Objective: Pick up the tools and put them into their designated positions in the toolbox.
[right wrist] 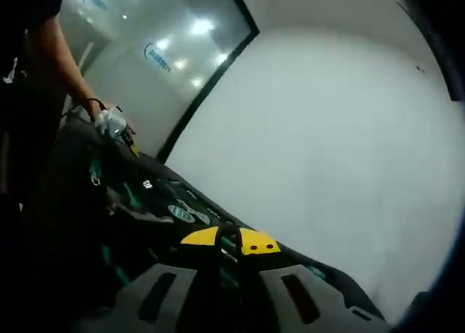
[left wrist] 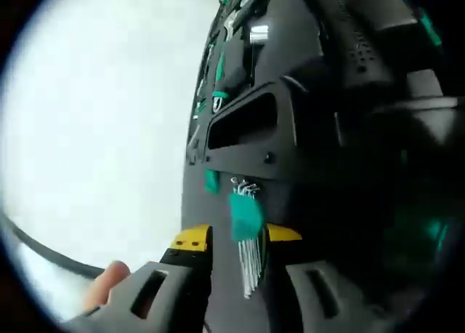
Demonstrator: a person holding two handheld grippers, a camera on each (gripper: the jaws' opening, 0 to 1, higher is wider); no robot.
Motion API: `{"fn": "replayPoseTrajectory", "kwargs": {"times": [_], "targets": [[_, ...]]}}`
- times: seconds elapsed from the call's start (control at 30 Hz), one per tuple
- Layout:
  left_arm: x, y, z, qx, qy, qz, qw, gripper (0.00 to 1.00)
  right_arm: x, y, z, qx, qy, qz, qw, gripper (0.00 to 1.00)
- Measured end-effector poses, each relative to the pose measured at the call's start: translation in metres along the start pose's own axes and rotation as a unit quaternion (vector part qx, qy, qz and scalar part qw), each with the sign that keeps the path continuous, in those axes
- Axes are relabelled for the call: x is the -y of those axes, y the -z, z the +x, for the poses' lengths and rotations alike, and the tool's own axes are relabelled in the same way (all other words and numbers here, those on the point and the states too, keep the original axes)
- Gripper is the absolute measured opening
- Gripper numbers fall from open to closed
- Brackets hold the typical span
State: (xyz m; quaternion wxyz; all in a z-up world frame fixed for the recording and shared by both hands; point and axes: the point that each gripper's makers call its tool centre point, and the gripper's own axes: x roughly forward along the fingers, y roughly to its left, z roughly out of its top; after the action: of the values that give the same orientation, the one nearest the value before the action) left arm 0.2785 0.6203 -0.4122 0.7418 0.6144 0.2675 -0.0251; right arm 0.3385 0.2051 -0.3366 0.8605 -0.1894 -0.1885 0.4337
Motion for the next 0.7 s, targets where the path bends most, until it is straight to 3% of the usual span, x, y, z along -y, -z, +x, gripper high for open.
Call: {"fn": "replayPoseTrajectory", "kwargs": {"times": [0.1, 0.2, 0.57, 0.63, 0.67, 0.7], "targets": [[-0.003, -0.005, 0.000, -0.007, -0.012, 0.002, 0.9999, 0.18, 0.000, 0.001, 0.001, -0.001, 0.000, -0.001, 1.0000, 0.07], [-0.004, 0.009, 0.007, -0.034, -0.017, -0.008, 0.9992, 0.14, 0.000, 0.001, 0.001, -0.002, -0.001, -0.003, 1.0000, 0.07], [-0.002, 0.009, 0.019, -0.031, -0.008, -0.006, 0.9995, 0.14, 0.000, 0.003, 0.002, -0.005, -0.001, -0.008, 1.0000, 0.07], [-0.002, 0.007, 0.022, -0.030, -0.007, -0.002, 0.9995, 0.08, -0.001, 0.003, 0.003, -0.005, -0.001, -0.008, 1.0000, 0.07], [-0.001, 0.008, 0.025, -0.031, -0.004, -0.005, 0.9995, 0.00, -0.001, 0.003, 0.003, -0.005, -0.001, -0.008, 1.0000, 0.07], [-0.007, 0.013, 0.027, -0.042, -0.026, -0.007, 0.9987, 0.00, -0.001, 0.003, 0.003, -0.005, -0.001, -0.008, 1.0000, 0.07]]}}
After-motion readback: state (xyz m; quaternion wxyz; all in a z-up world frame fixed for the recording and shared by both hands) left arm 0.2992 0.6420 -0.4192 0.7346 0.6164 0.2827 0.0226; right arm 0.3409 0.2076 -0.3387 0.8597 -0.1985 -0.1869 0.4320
